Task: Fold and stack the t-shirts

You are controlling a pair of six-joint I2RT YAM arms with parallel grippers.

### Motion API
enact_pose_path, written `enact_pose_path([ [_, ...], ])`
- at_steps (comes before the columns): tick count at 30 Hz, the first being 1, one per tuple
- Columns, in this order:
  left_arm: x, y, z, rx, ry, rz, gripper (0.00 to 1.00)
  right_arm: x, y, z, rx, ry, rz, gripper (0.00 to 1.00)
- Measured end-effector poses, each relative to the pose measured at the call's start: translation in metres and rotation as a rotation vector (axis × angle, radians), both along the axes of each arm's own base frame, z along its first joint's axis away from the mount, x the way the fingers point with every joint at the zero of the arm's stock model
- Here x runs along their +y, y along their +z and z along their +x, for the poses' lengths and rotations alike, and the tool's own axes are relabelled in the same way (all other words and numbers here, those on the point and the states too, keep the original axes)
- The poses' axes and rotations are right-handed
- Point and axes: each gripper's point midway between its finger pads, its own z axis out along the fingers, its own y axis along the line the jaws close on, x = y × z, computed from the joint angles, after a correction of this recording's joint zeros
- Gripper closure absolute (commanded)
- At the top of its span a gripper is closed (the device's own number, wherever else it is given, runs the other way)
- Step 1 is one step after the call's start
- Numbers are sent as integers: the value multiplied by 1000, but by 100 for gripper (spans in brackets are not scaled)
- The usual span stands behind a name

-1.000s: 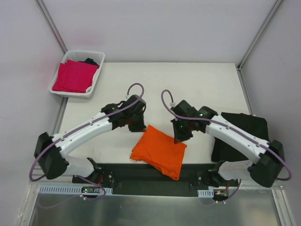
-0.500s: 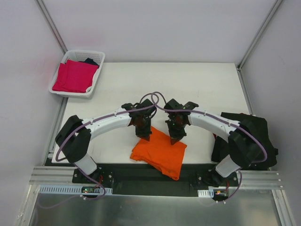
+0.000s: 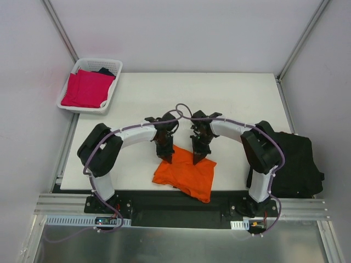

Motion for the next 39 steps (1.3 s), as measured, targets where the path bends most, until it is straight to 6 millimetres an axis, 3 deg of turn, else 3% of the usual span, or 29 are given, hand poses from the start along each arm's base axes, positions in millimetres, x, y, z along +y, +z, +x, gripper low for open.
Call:
enact_pose_path([
  [6,33,-7,55,20,172,-38,100,-12,3,71,-9,-134,53,99],
  [12,47,-4,94,-21,211,-63,100,-16,12,153,-105,-177,97,99],
  [15,47,-5,98,-24,209,-66,100,-19,13,175,-126,-189,107,99],
  [18,46,-6,98,-21,209,-68,100,-22,10,184,-128,-191,114,99],
  [24,45,-6,94,-21,218,-69,100,-25,10,174,-103,-180,150,99],
  [30,38,-8,74,-23,207,-71,100,-32,45,129,-86,-171,212,99],
  [36,14,-11,42,-7,174,-83,100,-31,92,82,-133,-137,300,99],
  [39,-3,-10,28,-2,142,-91,100,-24,92,46,-96,-82,317,99],
])
